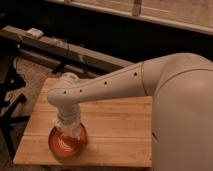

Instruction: Place the bottle in the ceramic bowl

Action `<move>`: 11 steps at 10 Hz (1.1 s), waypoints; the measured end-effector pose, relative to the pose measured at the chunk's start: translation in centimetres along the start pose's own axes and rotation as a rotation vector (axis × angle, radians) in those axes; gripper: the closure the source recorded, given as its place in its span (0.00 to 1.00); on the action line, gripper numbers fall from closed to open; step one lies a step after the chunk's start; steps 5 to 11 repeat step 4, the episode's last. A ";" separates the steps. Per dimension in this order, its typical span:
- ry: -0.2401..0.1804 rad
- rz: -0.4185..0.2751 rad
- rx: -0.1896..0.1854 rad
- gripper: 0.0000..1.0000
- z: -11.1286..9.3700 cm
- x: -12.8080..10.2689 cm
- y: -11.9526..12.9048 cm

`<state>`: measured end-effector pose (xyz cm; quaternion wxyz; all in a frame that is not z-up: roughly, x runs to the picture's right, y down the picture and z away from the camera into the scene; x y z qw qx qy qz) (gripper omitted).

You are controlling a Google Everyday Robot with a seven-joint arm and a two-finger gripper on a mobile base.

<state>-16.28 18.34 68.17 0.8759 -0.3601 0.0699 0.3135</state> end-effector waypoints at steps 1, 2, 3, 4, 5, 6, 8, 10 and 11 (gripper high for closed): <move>0.000 -0.002 0.000 0.25 0.0 -0.1 0.1; 0.000 -0.002 0.000 0.25 0.0 -0.1 0.1; 0.000 -0.002 0.000 0.25 0.0 -0.1 0.1; 0.000 -0.002 0.000 0.25 0.0 -0.1 0.1; 0.000 -0.002 0.000 0.25 0.0 -0.1 0.1; 0.000 -0.002 0.000 0.25 0.0 -0.1 0.1; 0.000 -0.002 0.000 0.25 0.0 -0.1 0.1; 0.000 -0.002 0.000 0.25 0.0 -0.1 0.1; 0.000 -0.002 0.000 0.25 0.0 -0.1 0.1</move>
